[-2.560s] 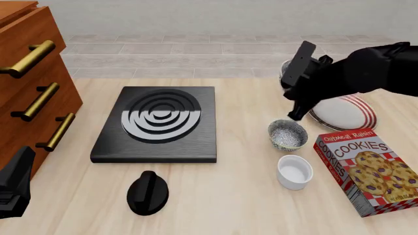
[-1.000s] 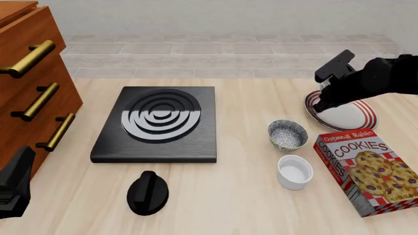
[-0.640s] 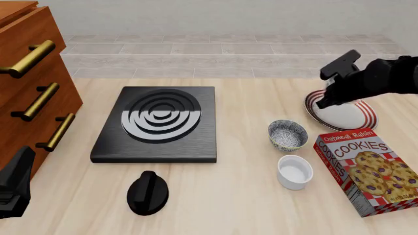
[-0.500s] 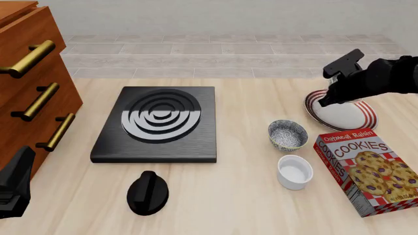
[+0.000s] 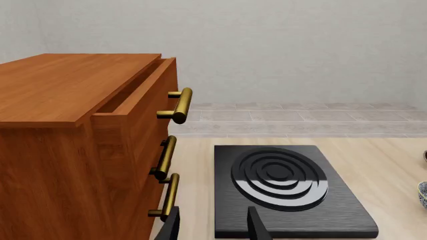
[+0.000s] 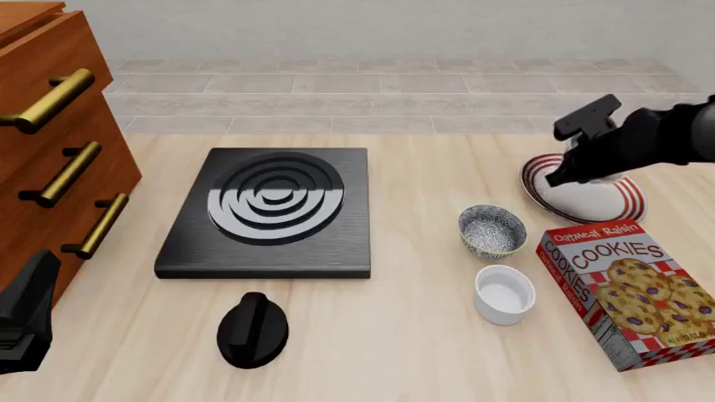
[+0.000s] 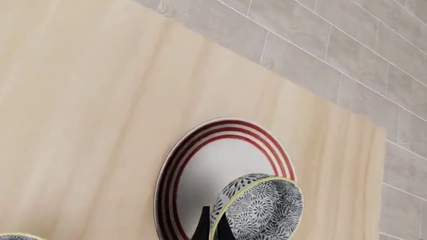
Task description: Pick the akita bowl from table center and place it on the plate.
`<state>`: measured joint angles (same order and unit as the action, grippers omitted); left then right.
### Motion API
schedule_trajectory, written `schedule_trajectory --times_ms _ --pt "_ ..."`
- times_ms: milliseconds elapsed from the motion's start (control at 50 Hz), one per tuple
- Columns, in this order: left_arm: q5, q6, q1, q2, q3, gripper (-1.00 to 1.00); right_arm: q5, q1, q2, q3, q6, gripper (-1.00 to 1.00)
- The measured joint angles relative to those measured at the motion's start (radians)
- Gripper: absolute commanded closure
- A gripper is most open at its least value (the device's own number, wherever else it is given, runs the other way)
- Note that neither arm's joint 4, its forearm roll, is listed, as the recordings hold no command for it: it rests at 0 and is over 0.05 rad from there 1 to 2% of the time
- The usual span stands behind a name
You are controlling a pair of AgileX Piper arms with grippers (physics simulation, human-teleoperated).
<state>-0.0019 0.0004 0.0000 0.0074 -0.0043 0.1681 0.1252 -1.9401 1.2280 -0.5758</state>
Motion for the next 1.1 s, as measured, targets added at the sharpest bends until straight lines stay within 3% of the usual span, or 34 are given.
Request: schedule_trajectory --times_ms 1100 --pt "0.0 0.001 -0.001 0.001 0.0 -1.0 -0.016 0.012 -0.102 0.015 0.03 1.0"
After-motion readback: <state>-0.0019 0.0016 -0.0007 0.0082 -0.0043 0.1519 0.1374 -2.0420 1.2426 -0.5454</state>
